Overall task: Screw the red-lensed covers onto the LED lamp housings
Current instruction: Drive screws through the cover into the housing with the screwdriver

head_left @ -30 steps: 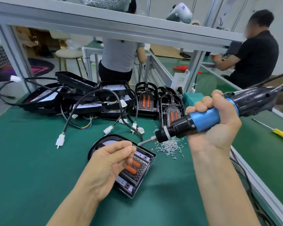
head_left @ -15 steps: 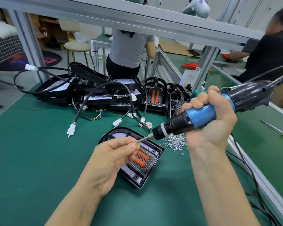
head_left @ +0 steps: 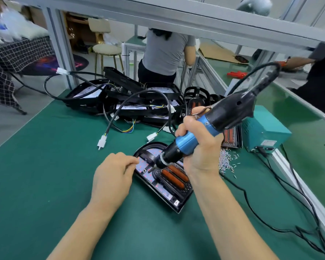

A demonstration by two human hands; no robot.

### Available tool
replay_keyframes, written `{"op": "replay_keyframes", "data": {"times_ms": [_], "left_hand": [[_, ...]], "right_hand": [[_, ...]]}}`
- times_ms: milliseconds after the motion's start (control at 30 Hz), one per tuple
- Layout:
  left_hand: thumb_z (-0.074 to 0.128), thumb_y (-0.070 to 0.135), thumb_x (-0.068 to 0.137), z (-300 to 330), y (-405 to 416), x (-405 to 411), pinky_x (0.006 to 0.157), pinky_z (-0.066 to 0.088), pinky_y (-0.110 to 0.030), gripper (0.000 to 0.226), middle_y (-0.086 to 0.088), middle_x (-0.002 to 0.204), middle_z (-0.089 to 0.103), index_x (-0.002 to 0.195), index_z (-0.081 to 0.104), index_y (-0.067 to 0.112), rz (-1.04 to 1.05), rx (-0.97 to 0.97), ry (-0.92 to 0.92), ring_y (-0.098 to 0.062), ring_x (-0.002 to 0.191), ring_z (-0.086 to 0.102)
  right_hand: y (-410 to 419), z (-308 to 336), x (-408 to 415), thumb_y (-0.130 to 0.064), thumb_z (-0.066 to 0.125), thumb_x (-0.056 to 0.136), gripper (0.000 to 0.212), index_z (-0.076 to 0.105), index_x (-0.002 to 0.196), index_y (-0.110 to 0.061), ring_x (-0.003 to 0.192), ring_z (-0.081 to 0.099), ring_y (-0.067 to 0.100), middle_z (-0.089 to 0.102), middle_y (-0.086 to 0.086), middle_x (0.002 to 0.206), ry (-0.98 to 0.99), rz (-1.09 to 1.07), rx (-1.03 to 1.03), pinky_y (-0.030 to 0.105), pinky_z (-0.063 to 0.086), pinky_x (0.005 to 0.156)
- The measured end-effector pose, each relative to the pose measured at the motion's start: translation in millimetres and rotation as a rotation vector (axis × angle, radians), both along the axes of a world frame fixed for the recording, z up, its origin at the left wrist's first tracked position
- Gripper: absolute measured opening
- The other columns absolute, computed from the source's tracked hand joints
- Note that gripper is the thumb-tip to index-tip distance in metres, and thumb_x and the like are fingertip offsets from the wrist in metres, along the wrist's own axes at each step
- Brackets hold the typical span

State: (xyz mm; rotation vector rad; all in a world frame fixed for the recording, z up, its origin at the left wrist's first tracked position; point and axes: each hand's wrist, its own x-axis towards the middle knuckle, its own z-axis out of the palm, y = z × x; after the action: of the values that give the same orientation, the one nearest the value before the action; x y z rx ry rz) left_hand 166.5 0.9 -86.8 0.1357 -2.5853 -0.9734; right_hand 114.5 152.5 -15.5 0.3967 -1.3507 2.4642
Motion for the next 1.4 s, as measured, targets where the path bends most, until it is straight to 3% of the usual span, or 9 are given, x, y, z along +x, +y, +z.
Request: {"op": "replay_keyframes", "data": {"times_ms": [167, 267, 467, 600, 800, 967, 1233, 1400], "left_hand": [[0.059, 0.014, 0.092, -5, -1, 0, 0.074, 0.043, -0.036, 0.016, 0.004, 0.090, 0.064, 0.096, 0.073, 0.019, -0.004, -0.094, -0.001, -0.023, 0.091, 0.054], [0.057, 0.015, 0.093, -8, 1, -2, 0.076, 0.042, -0.034, 0.018, 0.004, 0.095, 0.063, 0.098, 0.073, 0.020, -0.011, -0.106, -0.025, -0.021, 0.094, 0.054], [0.055, 0.016, 0.094, -11, 0, -4, 0.071, 0.037, -0.029, 0.020, 0.007, 0.100, 0.062, 0.098, 0.073, 0.024, 0.004, -0.141, -0.061, -0.020, 0.092, 0.054], [0.053, 0.019, 0.094, -12, 0, -4, 0.066, 0.030, -0.027, 0.021, 0.009, 0.102, 0.061, 0.098, 0.072, 0.027, 0.021, -0.172, -0.086, -0.019, 0.087, 0.055], [0.052, 0.015, 0.095, -13, 1, -5, 0.072, 0.046, -0.034, 0.021, 0.007, 0.099, 0.061, 0.096, 0.072, 0.021, 0.013, -0.094, -0.075, -0.021, 0.085, 0.058], [0.057, 0.011, 0.092, -12, 3, -3, 0.074, 0.046, -0.034, 0.017, 0.007, 0.095, 0.065, 0.093, 0.072, 0.018, 0.016, -0.034, -0.030, -0.020, 0.087, 0.059], [0.056, 0.014, 0.093, -12, 3, -2, 0.076, 0.046, -0.034, 0.018, 0.010, 0.097, 0.064, 0.095, 0.072, 0.022, 0.012, -0.049, -0.056, -0.017, 0.093, 0.057], [0.056, 0.015, 0.093, -11, 6, -3, 0.070, 0.042, -0.029, 0.018, 0.014, 0.096, 0.063, 0.093, 0.071, 0.024, 0.025, -0.046, -0.078, -0.013, 0.086, 0.055]], "right_hand": [[-15, -3, -3, -0.002, 0.066, 0.065, 0.027, 0.063, 0.073, -0.028, 0.051, 0.045, 0.022, 0.051, 0.001, 0.058, -0.013, 0.002, 0.066, 0.029, 0.041, 0.059], [-21, -5, -5, 0.001, 0.064, 0.068, 0.025, 0.061, 0.075, -0.023, 0.052, 0.046, 0.022, 0.049, 0.008, 0.059, -0.038, -0.008, 0.105, 0.028, 0.042, 0.056], [-29, -6, -6, -0.001, 0.063, 0.068, 0.028, 0.064, 0.063, -0.029, 0.051, 0.045, 0.019, 0.048, 0.005, 0.057, -0.040, 0.010, 0.157, 0.025, 0.042, 0.053], [-31, -6, -6, 0.001, 0.063, 0.069, 0.033, 0.064, 0.065, -0.031, 0.049, 0.045, 0.017, 0.050, 0.000, 0.052, 0.003, 0.016, 0.192, 0.023, 0.043, 0.055], [-31, -6, -7, 0.003, 0.063, 0.068, 0.023, 0.059, 0.072, -0.020, 0.051, 0.045, 0.017, 0.049, 0.004, 0.053, -0.002, 0.015, 0.220, 0.021, 0.044, 0.057], [-33, -8, -6, 0.002, 0.063, 0.070, 0.028, 0.061, 0.069, -0.026, 0.050, 0.045, 0.017, 0.049, 0.003, 0.052, 0.021, 0.046, 0.234, 0.021, 0.045, 0.059], [-30, -8, -6, 0.002, 0.063, 0.071, 0.020, 0.054, 0.065, -0.015, 0.051, 0.045, 0.017, 0.048, 0.000, 0.055, 0.047, 0.110, 0.269, 0.024, 0.044, 0.057], [-26, -8, -4, 0.000, 0.064, 0.070, 0.027, 0.063, 0.067, -0.027, 0.054, 0.047, 0.018, 0.051, 0.002, 0.054, 0.029, 0.097, 0.221, 0.026, 0.045, 0.064]]}}
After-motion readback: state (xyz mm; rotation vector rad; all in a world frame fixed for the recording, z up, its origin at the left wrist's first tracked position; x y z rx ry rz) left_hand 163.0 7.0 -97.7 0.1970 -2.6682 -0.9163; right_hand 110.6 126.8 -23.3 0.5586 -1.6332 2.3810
